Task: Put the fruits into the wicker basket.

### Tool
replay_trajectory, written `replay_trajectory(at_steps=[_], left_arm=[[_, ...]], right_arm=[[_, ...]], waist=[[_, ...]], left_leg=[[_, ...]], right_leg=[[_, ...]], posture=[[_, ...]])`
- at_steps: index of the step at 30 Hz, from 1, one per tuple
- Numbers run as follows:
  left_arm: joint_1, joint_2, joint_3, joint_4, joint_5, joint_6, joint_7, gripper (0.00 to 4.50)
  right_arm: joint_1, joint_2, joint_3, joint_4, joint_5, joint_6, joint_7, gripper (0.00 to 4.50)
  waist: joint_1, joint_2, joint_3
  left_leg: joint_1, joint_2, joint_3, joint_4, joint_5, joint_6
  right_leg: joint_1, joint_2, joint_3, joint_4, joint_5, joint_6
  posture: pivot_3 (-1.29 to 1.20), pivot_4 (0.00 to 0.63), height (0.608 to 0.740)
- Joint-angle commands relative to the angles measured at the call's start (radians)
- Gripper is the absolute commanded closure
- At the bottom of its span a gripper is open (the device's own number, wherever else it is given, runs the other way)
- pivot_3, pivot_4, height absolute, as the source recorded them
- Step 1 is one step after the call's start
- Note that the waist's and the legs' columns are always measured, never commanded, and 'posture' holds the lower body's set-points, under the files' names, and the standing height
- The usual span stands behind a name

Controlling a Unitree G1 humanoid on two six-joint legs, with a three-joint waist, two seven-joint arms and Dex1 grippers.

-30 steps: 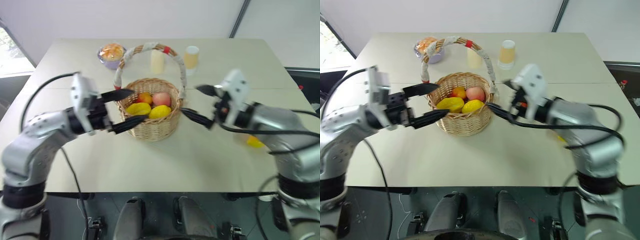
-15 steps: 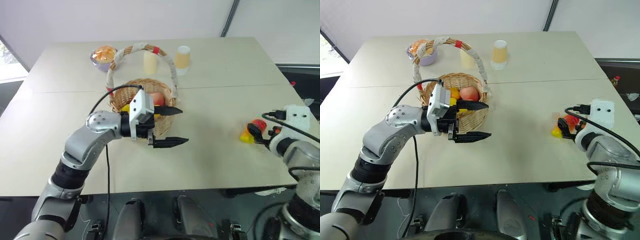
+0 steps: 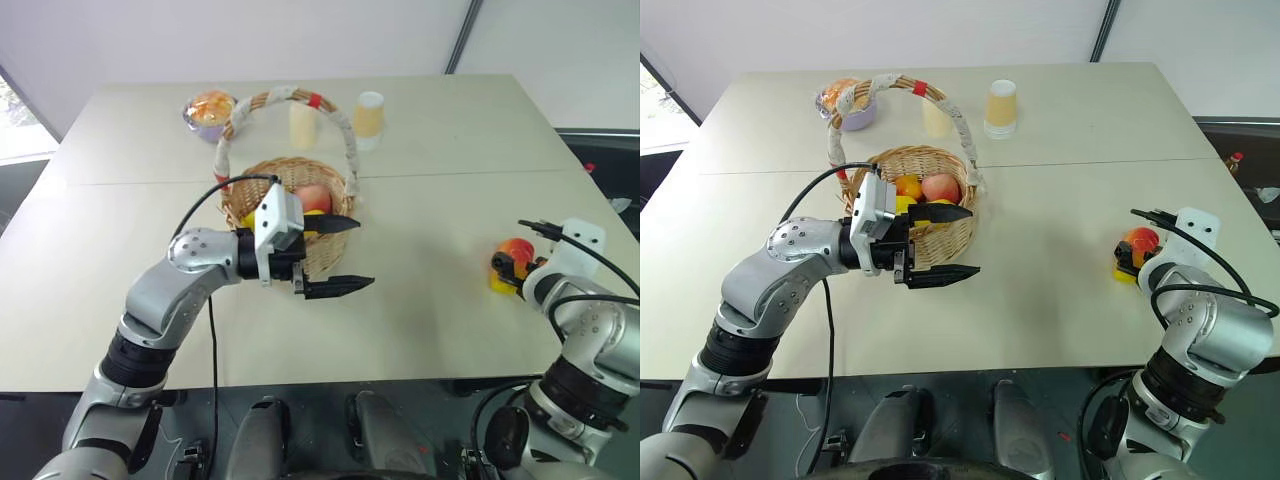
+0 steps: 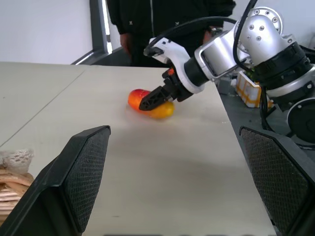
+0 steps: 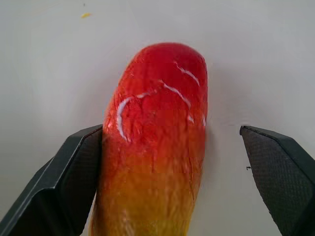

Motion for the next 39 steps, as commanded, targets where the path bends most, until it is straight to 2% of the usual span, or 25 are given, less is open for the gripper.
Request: replay_trajectory(at_steps=[1, 2, 3, 5, 8, 10, 12, 15, 18, 21, 25, 28, 31, 36, 37, 39], left_arm=[[0.009, 0.012, 0.037, -0.043, -0.011, -0.005, 0.011, 0.0], [0.012, 0.015, 0.039, -0.043, -0.01, -0.006, 0.012, 0.0], [0.015, 0.019, 0.043, -0.041, -0.007, -0.009, 0.014, 0.0], [0.02, 0.031, 0.057, -0.034, -0.006, -0.013, 0.015, 0.0], [0.041, 0.079, 0.169, -0.018, -0.06, 0.009, 0.018, 0.0], [0.068, 0.135, 0.263, 0.0, -0.101, 0.026, 0.009, 0.0], [0.094, 0.187, 0.335, 0.014, -0.127, 0.039, -0.003, 0.0], [0.152, 0.259, 0.417, 0.04, -0.116, 0.029, -0.016, 0.0], [0.192, 0.293, 0.463, 0.036, -0.11, 0.022, -0.008, 0.0], [0.242, 0.306, 0.523, 0.003, -0.132, 0.028, 0.016, 0.0], [0.3, 0.303, 0.574, -0.05, -0.144, 0.038, 0.059, 0.0], [0.335, 0.296, 0.603, -0.085, -0.158, 0.043, 0.09, 0.0], [0.353, 0.291, 0.611, -0.107, -0.171, 0.045, 0.114, 0.0], [0.377, 0.286, 0.613, -0.128, -0.183, 0.041, 0.143, 0.0], [0.377, 0.286, 0.612, -0.124, -0.184, 0.039, 0.144, 0.0], [0.364, 0.28, 0.591, -0.11, -0.181, 0.033, 0.146, 0.0]], right_arm=[[-0.026, -0.003, -0.008, -0.015, 0.0, -0.027, -0.001, 1.79], [-0.028, -0.007, -0.001, -0.017, 0.001, -0.026, 0.002, 2.35], [-0.029, -0.016, 0.011, -0.021, 0.002, -0.025, 0.005, 2.71], [-0.018, -0.056, 0.056, -0.035, 0.011, -0.039, 0.031, 2.76], [0.087, -0.316, 0.294, -0.147, 0.062, -0.224, 0.248, 2.76], [0.136, -0.443, 0.373, -0.236, 0.134, -0.35, 0.429, 2.76], [0.154, -0.507, 0.404, -0.289, 0.203, -0.456, 0.562, 2.76], [0.062, -0.466, 0.46, -0.316, 0.337, -0.528, 0.668, 2.76], [-0.056, -0.403, 0.561, -0.276, 0.379, -0.55, 0.679, 2.76], [-0.21, -0.293, 0.727, -0.154, 0.326, -0.559, 0.626, 2.76], [-0.383, -0.136, 0.859, 0.08, 0.23, -0.582, 0.53, 2.76], [-0.472, -0.015, 0.874, 0.247, 0.188, -0.592, 0.456, 2.76], [-0.508, 0.041, 0.872, 0.349, 0.162, -0.637, 0.443, 2.76], [-0.506, 0.053, 0.869, 0.345, 0.141, -0.692, 0.449, 0.25], [-0.497, 0.051, 0.861, 0.321, 0.152, -0.689, 0.455, 0.02], [-0.425, 0.001, 0.819, 0.185, 0.223, -0.689, 0.523, 0.02]], waist=[[0.002, 0.0, 0.0], [0.002, 0.0, 0.0], [0.002, 0.0, 0.0], [0.002, 0.0, 0.0], [0.001, 0.004, 0.002], [-0.004, 0.004, 0.002], [-0.017, 0.003, 0.002], [-0.025, 0.003, 0.002], [-0.022, 0.002, 0.002], [-0.023, 0.001, 0.002], [-0.02, 0.0, 0.002], [-0.02, 0.0, 0.002], [-0.017, 0.0, 0.002], [-0.016, 0.0, 0.002], [-0.018, 0.0, 0.002], [-0.016, 0.0, 0.002]], left_leg=[[0.0, 0.0, 0.0, 0.0, 0.0, 0.0], [0.0, 0.0, 0.0, 0.0, 0.0, 0.0], [0.0, 0.0, 0.0, 0.0, 0.0, 0.0], [0.0, 0.0, 0.0, 0.0, 0.0, 0.0], [-0.001, -0.001, 0.0, 0.0, 0.0, 0.0], [-0.001, -0.001, 0.0, 0.0, 0.0, 0.0], [0.0, 0.001, -0.001, 0.0, 0.0, 0.001], [0.001, 0.003, -0.002, -0.001, 0.0, 0.001], [0.002, 0.004, -0.003, 0.001, 0.0, 0.0], [0.001, 0.005, -0.003, 0.001, 0.0, 0.0], [0.0, 0.006, -0.003, 0.001, 0.0, 0.0], [-0.001, 0.004, -0.003, 0.001, 0.0, 0.0], [-0.002, 0.002, -0.003, 0.001, 0.0, 0.0], [-0.002, 0.001, -0.003, 0.001, 0.0, 0.0], [-0.002, 0.001, -0.003, 0.001, 0.0, 0.0], [-0.002, 0.001, -0.003, 0.0, 0.0, 0.0]], right_leg=[[0.0, 0.0, 0.0, 0.0, 0.0, 0.0], [0.0, 0.0, 0.0, 0.0, 0.0, 0.0], [0.0, 0.0, 0.0, 0.0, 0.0, 0.0], [0.0, -0.001, 0.0, 0.0, 0.0, 0.0], [0.0, -0.001, 0.0, 0.0, 0.0, 0.0], [-0.001, -0.001, 0.0, -0.001, -0.001, 0.001], [0.0, 0.002, 0.0, -0.002, -0.001, 0.001], [0.001, 0.004, -0.001, -0.001, -0.001, 0.001], [0.001, 0.003, 0.0, 0.0, -0.001, 0.001], [0.001, 0.003, 0.0, 0.0, -0.001, 0.001], [-0.001, 0.001, -0.001, 0.001, -0.001, 0.0], [-0.003, -0.002, -0.001, 0.002, 0.0, 0.0], [-0.003, -0.004, -0.001, 0.002, 0.0, 0.0], [-0.003, -0.006, -0.001, 0.002, 0.0, 0.001], [-0.003, -0.006, -0.001, 0.002, 0.0, 0.001], [-0.003, -0.005, -0.001, 0.002, 0.0, 0.001]], posture=[[0.0, 0.15, 0.74], [0.0, 0.15, 0.74], [0.0, 0.15, 0.74], [0.0, 0.15, 0.74], [0.0, 0.15, 0.74], [0.0, 0.15, 0.74], [0.0, 0.15, 0.74], [0.0, 0.15, 0.74], [0.0, 0.15, 0.74], [0.0, 0.15, 0.74], [0.0, 0.15, 0.74], [0.0, 0.15, 0.74], [0.0, 0.15, 0.74], [0.0, 0.15, 0.74], [0.0, 0.15, 0.74], [0.0, 0.15, 0.74]])
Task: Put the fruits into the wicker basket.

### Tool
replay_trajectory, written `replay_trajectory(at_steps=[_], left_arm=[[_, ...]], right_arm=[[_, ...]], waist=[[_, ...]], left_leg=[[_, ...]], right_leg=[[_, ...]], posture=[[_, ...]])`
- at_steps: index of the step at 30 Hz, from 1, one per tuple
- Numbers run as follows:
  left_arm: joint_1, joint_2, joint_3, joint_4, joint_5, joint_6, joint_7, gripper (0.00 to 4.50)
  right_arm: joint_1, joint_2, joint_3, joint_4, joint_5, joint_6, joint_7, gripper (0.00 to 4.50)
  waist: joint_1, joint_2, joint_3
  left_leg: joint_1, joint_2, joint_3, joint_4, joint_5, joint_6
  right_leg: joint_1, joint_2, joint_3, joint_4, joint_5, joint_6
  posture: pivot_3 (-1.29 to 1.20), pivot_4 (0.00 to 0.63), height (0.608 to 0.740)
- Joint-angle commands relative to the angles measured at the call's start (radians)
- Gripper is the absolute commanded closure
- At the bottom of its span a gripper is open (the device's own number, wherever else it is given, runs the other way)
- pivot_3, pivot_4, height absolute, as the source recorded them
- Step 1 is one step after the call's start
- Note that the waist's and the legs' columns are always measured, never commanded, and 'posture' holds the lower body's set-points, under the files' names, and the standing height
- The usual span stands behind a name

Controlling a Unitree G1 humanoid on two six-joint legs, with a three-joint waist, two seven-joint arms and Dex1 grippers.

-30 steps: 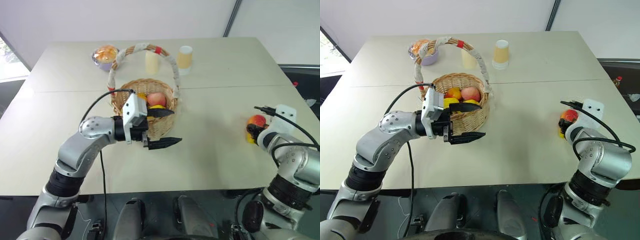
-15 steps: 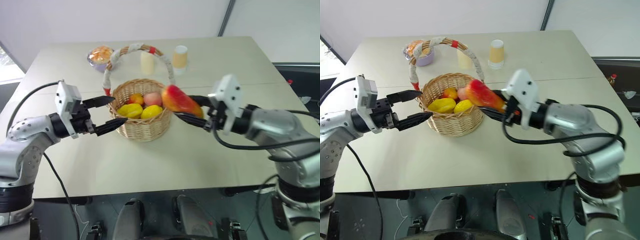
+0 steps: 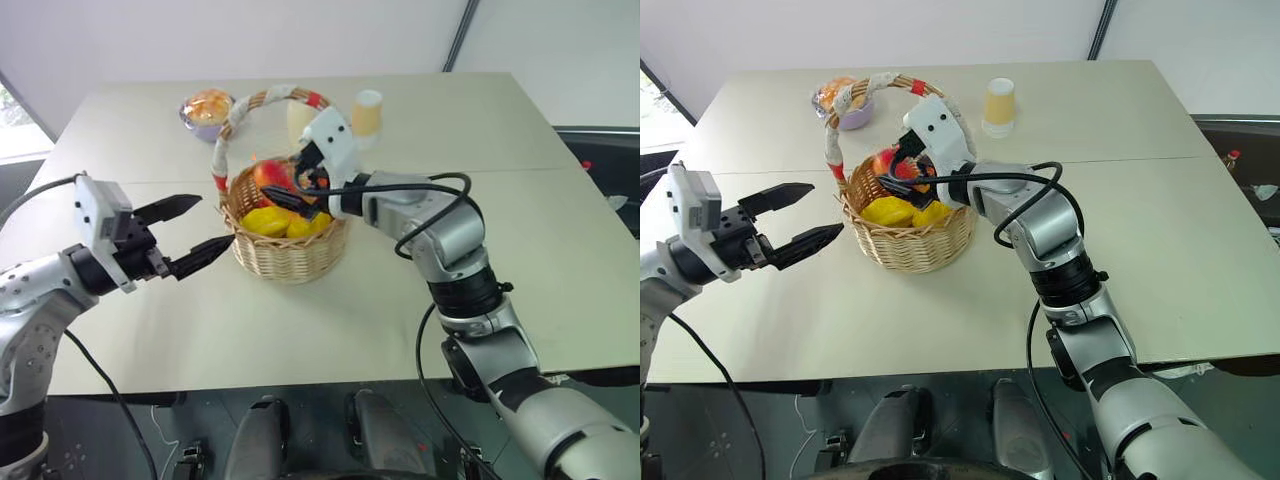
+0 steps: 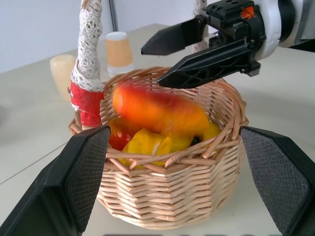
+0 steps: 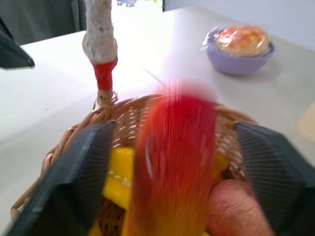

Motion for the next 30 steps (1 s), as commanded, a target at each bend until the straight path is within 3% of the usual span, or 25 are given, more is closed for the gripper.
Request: replay_trajectory(at_steps=[1, 6, 9, 15, 23, 26, 30], left_arm=[[-0.025, -0.007, -0.005, -0.015, -0.012, -0.018, 0.007, 0.0], [-0.063, -0.037, -0.046, 0.01, -0.027, -0.023, -0.003, 0.0], [-0.101, -0.055, -0.081, 0.033, -0.026, -0.025, -0.007, 0.0], [-0.153, -0.087, -0.132, 0.077, -0.017, -0.035, -0.019, 0.0], [-0.144, -0.103, -0.147, 0.047, -0.026, -0.033, -0.006, 0.0], [-0.123, -0.102, -0.142, 0.031, -0.024, -0.036, 0.001, 0.0], [-0.103, -0.101, -0.132, 0.013, -0.032, -0.036, 0.012, 0.0]], right_arm=[[0.098, -0.081, -0.085, -0.264, 0.103, -0.02, 0.101, 0.02], [0.304, -0.203, -0.277, -0.49, 0.285, 0.076, 0.137, 0.02], [0.4, -0.247, -0.316, -0.525, 0.276, 0.077, 0.099, 0.02], [0.382, -0.133, -0.259, -0.375, 0.177, -0.026, -0.041, 0.02], [0.269, 0.027, -0.176, -0.011, 0.004, -0.325, -0.107, 0.02], [0.261, 0.05, -0.188, 0.031, -0.003, -0.379, -0.105, 1.3], [0.261, 0.059, -0.202, 0.038, 0.002, -0.4, -0.108, 3.43]], waist=[[0.004, 0.0, 0.0], [0.022, 0.0, 0.0], [0.021, 0.0, 0.0], [-0.004, 0.0, 0.0], [-0.002, 0.0, 0.0], [-0.001, 0.0, 0.0], [-0.002, 0.0, 0.0]], left_leg=[[0.0, 0.0, -0.001, 0.0, 0.0, 0.0], [-0.001, 0.0, -0.001, 0.0, -0.001, 0.001], [0.001, 0.0, 0.0, 0.0, 0.0, 0.001], [0.004, 0.0, 0.001, 0.0, 0.0, 0.0], [0.004, 0.0, 0.001, 0.0, 0.0, 0.0], [0.002, 0.0, 0.001, 0.0, 0.0, 0.0], [0.002, 0.0, 0.001, 0.0, 0.0, 0.0]], right_leg=[[0.0, 0.0, -0.001, 0.0, 0.0, 0.0], [0.001, 0.0, -0.001, -0.002, 0.0, 0.0], [0.002, 0.001, -0.001, -0.002, 0.0, 0.0], [0.002, 0.005, 0.001, 0.002, 0.0, 0.0], [0.002, 0.004, 0.002, 0.002, 0.0, 0.0], [0.002, 0.002, 0.001, 0.002, 0.0, 0.0], [0.002, 0.001, 0.001, 0.002, 0.0, 0.0]], posture=[[0.0, 0.15, 0.74], [0.0, 0.15, 0.74], [0.0, 0.15, 0.74], [0.0, 0.15, 0.74], [0.0, 0.15, 0.74], [0.0, 0.15, 0.74], [0.0, 0.15, 0.74]])
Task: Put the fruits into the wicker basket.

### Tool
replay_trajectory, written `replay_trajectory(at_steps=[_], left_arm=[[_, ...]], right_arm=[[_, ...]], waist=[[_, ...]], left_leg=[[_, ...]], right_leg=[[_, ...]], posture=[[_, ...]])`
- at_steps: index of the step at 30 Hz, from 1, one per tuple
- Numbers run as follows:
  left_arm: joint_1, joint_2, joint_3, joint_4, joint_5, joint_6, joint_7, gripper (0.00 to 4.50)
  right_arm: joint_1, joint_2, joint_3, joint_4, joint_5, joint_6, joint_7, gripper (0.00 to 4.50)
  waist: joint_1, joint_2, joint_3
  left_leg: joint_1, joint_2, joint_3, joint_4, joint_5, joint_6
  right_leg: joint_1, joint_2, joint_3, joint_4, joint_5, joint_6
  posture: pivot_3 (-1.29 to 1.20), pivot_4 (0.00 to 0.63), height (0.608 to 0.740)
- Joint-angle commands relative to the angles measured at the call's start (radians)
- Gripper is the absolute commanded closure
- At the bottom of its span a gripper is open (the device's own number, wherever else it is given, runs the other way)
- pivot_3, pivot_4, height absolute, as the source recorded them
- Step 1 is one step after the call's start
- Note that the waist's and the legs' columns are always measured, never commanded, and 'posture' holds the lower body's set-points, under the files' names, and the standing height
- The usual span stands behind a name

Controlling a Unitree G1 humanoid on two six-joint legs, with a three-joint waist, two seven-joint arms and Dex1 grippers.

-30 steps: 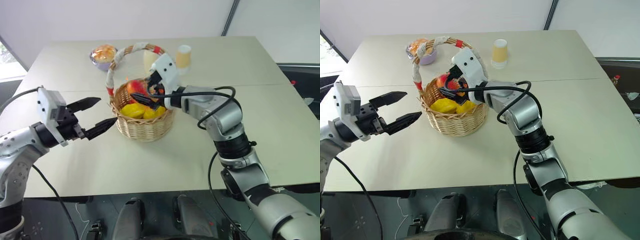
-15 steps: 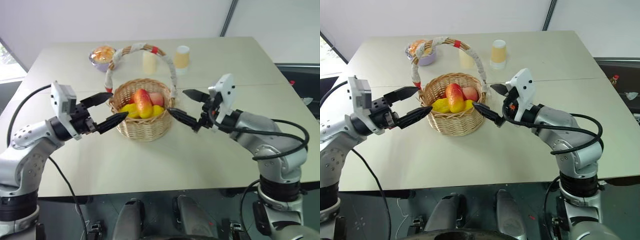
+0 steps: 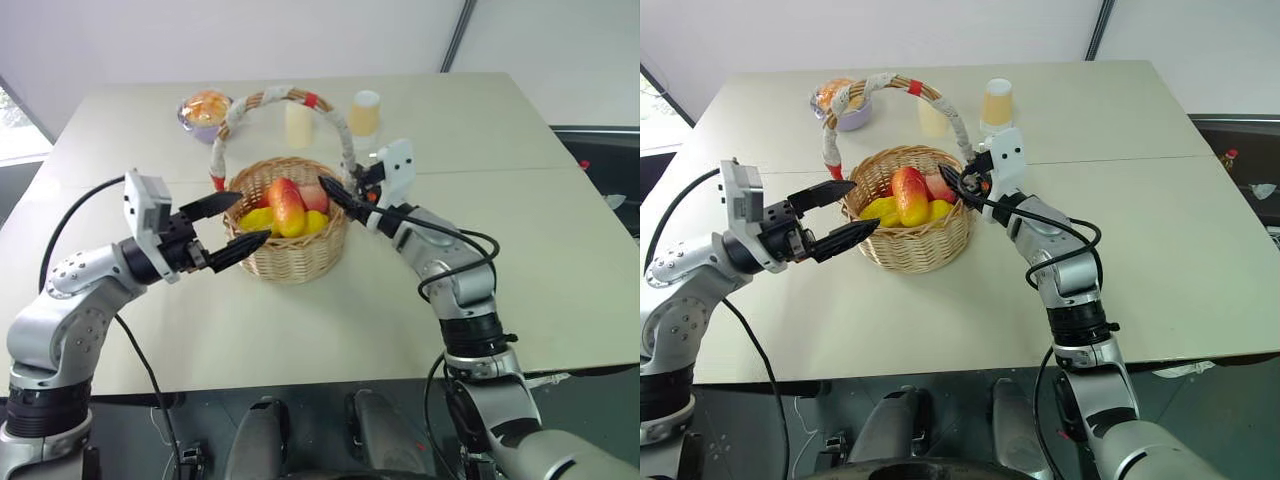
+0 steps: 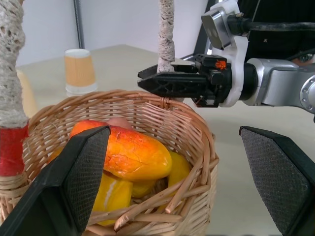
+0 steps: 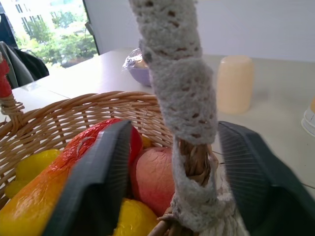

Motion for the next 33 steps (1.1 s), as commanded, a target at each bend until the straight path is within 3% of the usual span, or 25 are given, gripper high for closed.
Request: replay_trajectory(at_steps=[1, 2, 7, 13, 18, 26, 33], left_arm=[[0.013, 0.005, 0.028, -0.05, -0.011, -0.015, 0.008, 0.0], [0.016, 0.004, 0.027, -0.053, -0.011, -0.015, 0.011, 0.0], [0.003, -0.003, 0.009, -0.055, -0.017, -0.011, 0.012, 0.0], [-0.039, -0.018, -0.027, -0.024, -0.013, -0.011, -0.003, 0.0], [-0.091, -0.052, -0.083, 0.018, 0.006, -0.021, -0.02, 0.0], [-0.146, -0.089, -0.126, 0.069, 0.03, -0.032, -0.037, 0.0], [-0.14, -0.085, -0.101, 0.108, 0.059, -0.041, -0.029, 0.0]], right_arm=[[-0.018, 0.008, -0.025, -0.029, 0.004, -0.034, -0.003, 3.99], [-0.016, 0.007, -0.026, -0.034, 0.003, -0.036, -0.003, 4.36], [0.006, -0.027, -0.074, -0.106, -0.025, -0.046, -0.055, 4.35], [0.092, -0.232, -0.303, -0.184, -0.057, -0.019, -0.141, 4.35], [0.132, -0.344, -0.464, -0.078, -0.093, -0.054, -0.229, 4.35], [0.136, -0.35, -0.559, 0.095, -0.095, -0.15, -0.308, 4.35], [0.22, -0.378, -0.573, -0.026, -0.073, -0.104, -0.291, 0.97]], waist=[[-0.001, 0.0, 0.0], [-0.001, 0.0, 0.0], [-0.002, 0.0, 0.0], [0.029, 0.0, 0.0], [0.024, 0.0, 0.0], [-0.003, 0.001, 0.0], [0.001, 0.001, 0.0]], left_leg=[[0.0, 0.0, 0.0, 0.0, 0.0, 0.0], [0.0, 0.0, 0.0, 0.0, 0.0, 0.0], [0.0, 0.0, 0.0, 0.0, 0.0, 0.0], [-0.001, -0.001, 0.0, 0.0, 0.0, 0.0], [-0.002, -0.002, 0.003, 0.0, 0.0, 0.0], [0.0, -0.001, 0.004, 0.0, 0.0, 0.0], [0.0, -0.001, 0.004, 0.0, 0.0, 0.0]], right_leg=[[0.0, 0.0, 0.0, 0.0, 0.0, 0.0], [0.0, 0.0, 0.0, 0.0, 0.0, 0.0], [0.0, 0.001, 0.0, 0.0, 0.0, 0.0], [0.0, -0.001, 0.0, -0.001, 0.0, 0.0], [0.0, 0.0, -0.001, -0.003, 0.0, 0.0], [0.0, 0.004, 0.001, 0.0, 0.0, 0.0], [0.0, 0.003, 0.001, 0.0, 0.0, 0.0]], posture=[[0.0, 0.15, 0.74], [0.0, 0.15, 0.74], [0.0, 0.15, 0.74], [0.0, 0.15, 0.74], [0.0, 0.15, 0.74], [0.0, 0.15, 0.74], [0.0, 0.15, 0.74]])
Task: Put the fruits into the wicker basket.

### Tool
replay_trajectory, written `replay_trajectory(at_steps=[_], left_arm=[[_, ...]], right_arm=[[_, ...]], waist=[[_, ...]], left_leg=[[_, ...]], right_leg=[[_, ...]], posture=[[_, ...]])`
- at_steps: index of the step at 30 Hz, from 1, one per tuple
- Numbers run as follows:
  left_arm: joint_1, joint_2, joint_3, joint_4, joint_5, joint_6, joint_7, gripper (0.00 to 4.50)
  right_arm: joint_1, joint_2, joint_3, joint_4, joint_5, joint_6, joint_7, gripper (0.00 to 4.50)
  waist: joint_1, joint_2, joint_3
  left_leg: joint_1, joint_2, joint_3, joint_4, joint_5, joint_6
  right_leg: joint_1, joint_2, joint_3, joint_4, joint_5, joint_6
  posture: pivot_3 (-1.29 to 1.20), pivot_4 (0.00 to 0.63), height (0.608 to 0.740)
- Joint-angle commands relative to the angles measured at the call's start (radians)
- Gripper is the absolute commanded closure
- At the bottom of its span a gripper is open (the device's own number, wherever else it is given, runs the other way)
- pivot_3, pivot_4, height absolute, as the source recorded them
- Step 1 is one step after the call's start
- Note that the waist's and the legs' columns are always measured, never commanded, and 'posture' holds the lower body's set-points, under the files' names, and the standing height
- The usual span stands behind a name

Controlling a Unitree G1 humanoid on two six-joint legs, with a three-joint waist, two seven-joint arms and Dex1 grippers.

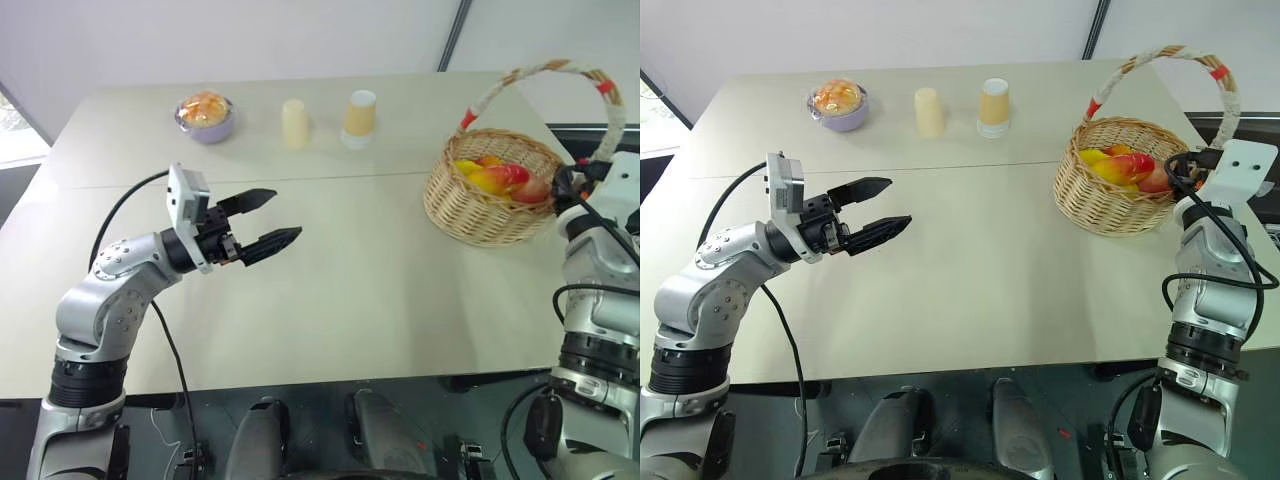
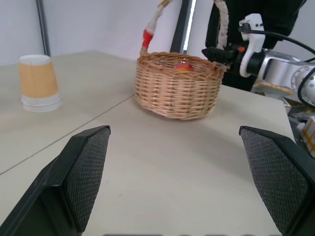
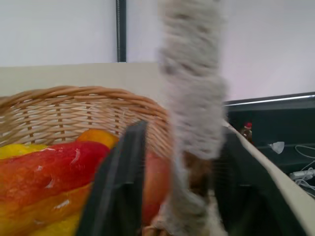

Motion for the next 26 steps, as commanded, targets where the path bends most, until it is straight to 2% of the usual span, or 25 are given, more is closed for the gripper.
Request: replay_trajectory(at_steps=[1, 4, 7, 13, 16, 19, 26], left_arm=[[-0.005, 0.009, 0.035, 0.009, 0.023, -0.035, 0.009, 0.0], [0.011, 0.016, 0.062, 0.044, 0.048, -0.056, 0.023, 0.0], [0.059, 0.017, 0.091, 0.096, 0.098, -0.094, 0.055, 0.0], [0.19, 0.029, 0.149, 0.162, 0.152, -0.124, 0.083, 0.0], [0.224, 0.021, 0.163, 0.181, 0.174, -0.145, 0.106, 0.0], [0.295, 0.02, 0.186, 0.19, 0.2, -0.179, 0.114, 0.0], [0.362, -0.009, 0.222, 0.108, 0.181, -0.191, 0.161, 0.0]], right_arm=[[0.046, -0.048, -0.04, -0.116, -0.001, 0.008, 0.001, 0.97], [0.132, -0.089, -0.067, -0.172, 0.003, 0.007, 0.042, 0.97], [0.244, -0.116, -0.106, -0.266, 0.109, 0.055, 0.165, 0.97], [0.364, -0.146, 0.014, -0.434, 0.234, 0.071, 0.412, 0.97], [0.361, -0.148, 0.088, -0.462, 0.259, 0.082, 0.481, 0.97], [0.349, -0.137, 0.214, -0.461, 0.23, 0.066, 0.536, 0.97], [0.232, -0.123, 0.303, -0.284, 0.161, -0.016, 0.574, 0.97]], waist=[[0.001, 0.0, 0.0], [0.006, 0.0, 0.0], [0.011, 0.0, 0.0], [-0.005, 0.0, 0.0], [-0.001, 0.0, 0.0], [0.0, 0.0, 0.0], [0.009, -0.001, 0.0]], left_leg=[[0.0, 0.0, 0.0, 0.0, 0.0, 0.0], [0.0, 0.0, 0.0, 0.0, 0.0, 0.0], [0.0, 0.0, 0.0, 0.0, 0.0, 0.0], [0.004, 0.001, -0.001, 0.0, 0.0, 0.0], [0.008, 0.002, -0.001, 0.0, 0.0, 0.0], [0.009, 0.002, -0.001, -0.001, 0.0, 0.0], [0.01, 0.001, 0.0, -0.001, 0.0, 0.0]], right_leg=[[0.0, 0.0, 0.0, 0.0, 0.0, 0.0], [0.0, 0.0, 0.0, 0.0, 0.0, 0.0], [0.001, -0.001, 0.0, -0.001, 0.0, 0.0], [0.002, 0.0, 0.002, 0.0, 0.0, 0.0], [0.005, 0.001, 0.002, 0.0, 0.0, 0.0], [0.007, 0.001, 0.002, 0.0, 0.0, 0.0], [0.008, -0.003, 0.002, -0.001, 0.0, 0.0]], posture=[[0.0, 0.15, 0.74], [0.0, 0.15, 0.74], [0.0, 0.15, 0.74], [0.0, 0.15, 0.74], [0.0, 0.15, 0.74], [0.0, 0.15, 0.74], [0.0, 0.15, 0.74]])
